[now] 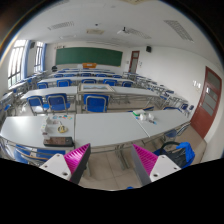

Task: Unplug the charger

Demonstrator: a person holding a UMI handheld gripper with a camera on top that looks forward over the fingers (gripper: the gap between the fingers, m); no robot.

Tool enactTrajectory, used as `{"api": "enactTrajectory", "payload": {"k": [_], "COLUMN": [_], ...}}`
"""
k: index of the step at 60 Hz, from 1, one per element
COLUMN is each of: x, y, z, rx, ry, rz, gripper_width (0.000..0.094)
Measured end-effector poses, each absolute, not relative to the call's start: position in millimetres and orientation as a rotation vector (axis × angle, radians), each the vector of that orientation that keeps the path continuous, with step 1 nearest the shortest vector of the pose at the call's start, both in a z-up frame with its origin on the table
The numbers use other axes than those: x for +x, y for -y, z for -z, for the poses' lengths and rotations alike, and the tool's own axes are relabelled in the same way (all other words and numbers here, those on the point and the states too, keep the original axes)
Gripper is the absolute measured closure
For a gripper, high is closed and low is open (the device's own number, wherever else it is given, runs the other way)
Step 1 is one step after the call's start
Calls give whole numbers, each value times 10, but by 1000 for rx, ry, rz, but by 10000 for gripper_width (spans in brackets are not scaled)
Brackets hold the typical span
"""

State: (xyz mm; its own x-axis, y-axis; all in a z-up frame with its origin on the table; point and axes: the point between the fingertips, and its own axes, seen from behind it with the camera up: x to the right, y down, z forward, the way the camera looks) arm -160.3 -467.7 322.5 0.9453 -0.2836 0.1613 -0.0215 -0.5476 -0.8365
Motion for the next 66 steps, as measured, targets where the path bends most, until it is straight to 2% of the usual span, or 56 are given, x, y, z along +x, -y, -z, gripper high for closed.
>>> {"api": "enactTrajectory", "payload": {"k": [7, 11, 19, 27, 32, 43, 55, 61, 66], "x": [-1567, -1530, -1744, -2441, -3052, -4256, -4962, -5056, -5060], "y": [4763, 4774, 4744, 4582, 4282, 3227, 2162, 1816, 1664], "z": [-3061, -2848, -2328, -1705, -1424, -1126, -788, -601, -448], "rx": [-2163, -2180, -2209, -2232, -2215, -2114, -2079, -2093, -2119], "ry": [-224, -220, -179, -91, -40, 53, 124, 130, 130], "rz": [352, 353, 318, 197, 77, -87, -46, -12, 14], "gripper_width": [79, 81, 78, 78, 76, 72, 103, 146, 235]}}
